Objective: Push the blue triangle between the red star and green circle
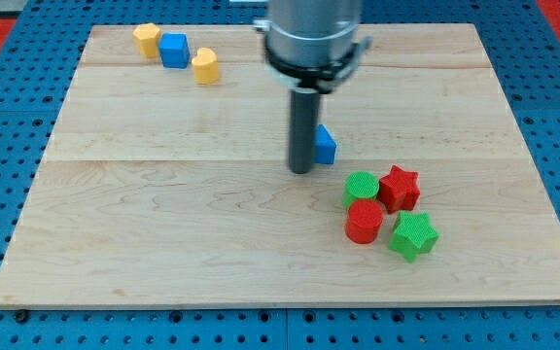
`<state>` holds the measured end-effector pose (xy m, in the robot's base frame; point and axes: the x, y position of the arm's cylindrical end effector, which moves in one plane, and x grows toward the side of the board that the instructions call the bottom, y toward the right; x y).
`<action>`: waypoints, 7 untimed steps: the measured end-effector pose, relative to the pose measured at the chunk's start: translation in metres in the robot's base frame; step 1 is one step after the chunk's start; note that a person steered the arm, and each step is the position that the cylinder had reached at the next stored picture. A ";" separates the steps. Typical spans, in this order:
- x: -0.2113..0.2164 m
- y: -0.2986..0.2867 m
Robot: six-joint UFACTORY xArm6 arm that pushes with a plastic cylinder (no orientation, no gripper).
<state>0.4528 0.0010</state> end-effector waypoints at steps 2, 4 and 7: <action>-0.048 -0.010; -0.028 0.051; 0.039 0.061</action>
<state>0.4922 0.0621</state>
